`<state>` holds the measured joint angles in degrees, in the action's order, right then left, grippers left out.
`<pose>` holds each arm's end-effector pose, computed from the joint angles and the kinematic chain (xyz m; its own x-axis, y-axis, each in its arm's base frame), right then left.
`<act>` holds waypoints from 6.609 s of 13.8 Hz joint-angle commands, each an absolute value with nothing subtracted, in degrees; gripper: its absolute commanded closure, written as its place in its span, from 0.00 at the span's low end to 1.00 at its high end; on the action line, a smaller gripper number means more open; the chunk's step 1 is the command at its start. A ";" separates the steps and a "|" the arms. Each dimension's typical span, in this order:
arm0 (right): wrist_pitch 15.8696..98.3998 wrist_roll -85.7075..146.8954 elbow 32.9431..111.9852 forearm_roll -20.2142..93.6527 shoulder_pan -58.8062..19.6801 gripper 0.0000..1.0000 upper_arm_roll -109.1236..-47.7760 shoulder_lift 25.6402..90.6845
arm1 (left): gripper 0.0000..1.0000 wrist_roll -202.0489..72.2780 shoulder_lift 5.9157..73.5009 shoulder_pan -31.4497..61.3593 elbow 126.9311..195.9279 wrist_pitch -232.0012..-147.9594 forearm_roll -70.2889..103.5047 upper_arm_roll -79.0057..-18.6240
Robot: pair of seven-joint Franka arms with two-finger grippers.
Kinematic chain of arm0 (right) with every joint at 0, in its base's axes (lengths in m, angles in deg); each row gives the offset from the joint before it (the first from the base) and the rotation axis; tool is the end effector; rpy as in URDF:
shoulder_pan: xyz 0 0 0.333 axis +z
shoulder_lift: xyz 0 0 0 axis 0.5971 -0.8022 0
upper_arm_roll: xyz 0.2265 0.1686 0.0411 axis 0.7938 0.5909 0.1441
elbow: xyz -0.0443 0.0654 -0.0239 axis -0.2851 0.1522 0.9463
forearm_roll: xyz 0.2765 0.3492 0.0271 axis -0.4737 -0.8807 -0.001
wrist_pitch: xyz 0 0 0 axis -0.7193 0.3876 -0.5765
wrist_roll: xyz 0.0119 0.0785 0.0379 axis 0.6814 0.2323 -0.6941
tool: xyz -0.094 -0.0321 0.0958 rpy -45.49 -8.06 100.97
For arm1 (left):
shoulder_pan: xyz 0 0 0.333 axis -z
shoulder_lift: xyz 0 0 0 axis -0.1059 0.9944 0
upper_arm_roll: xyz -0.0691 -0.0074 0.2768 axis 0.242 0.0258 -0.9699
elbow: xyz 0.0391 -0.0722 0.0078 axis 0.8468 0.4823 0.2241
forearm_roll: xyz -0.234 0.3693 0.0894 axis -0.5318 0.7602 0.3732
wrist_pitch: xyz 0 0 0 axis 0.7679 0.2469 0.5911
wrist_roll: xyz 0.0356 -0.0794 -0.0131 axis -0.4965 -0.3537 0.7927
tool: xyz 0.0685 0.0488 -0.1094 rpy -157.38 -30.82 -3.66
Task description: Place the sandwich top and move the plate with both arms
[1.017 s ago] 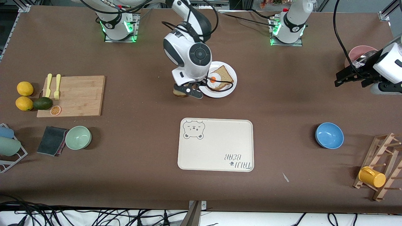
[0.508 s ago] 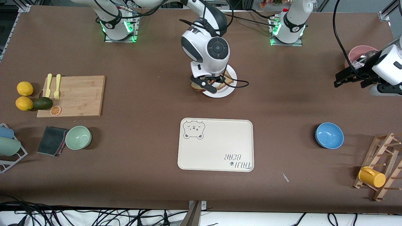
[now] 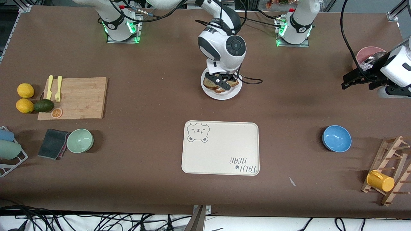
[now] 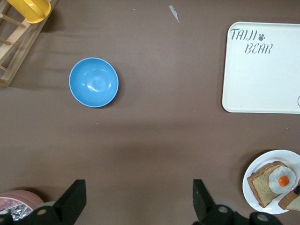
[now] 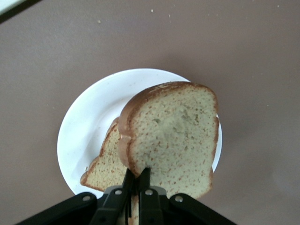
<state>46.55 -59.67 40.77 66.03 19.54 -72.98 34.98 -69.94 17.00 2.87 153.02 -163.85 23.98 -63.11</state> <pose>0.4129 0.6437 0.2179 0.8393 -0.5269 -0.1343 -0.5087 -0.8481 0.1483 0.6200 -0.0111 0.5226 0.9983 0.0119 -0.0577 0.0137 -0.9994 0.0303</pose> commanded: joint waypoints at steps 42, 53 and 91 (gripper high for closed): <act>31.34 24.07 65.72 74.00 -30.24 0.00 -73.35 80.47 | 0.00 -76.61 24.10 7.64 152.07 -163.17 23.23 -60.64; 31.34 23.01 68.19 74.18 -29.98 0.00 -72.56 83.56 | 0.00 -64.73 31.84 15.58 152.33 -164.93 8.66 -60.37; 35.82 22.57 68.10 76.64 -30.25 0.00 -73.09 79.34 | 0.70 -144.02 45.38 12.23 191.97 -192.79 -53.50 -55.02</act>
<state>35.22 23.09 67.61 75.72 -29.95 -73.53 78.89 -142.30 46.02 11.69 190.96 -192.13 -50.88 -55.69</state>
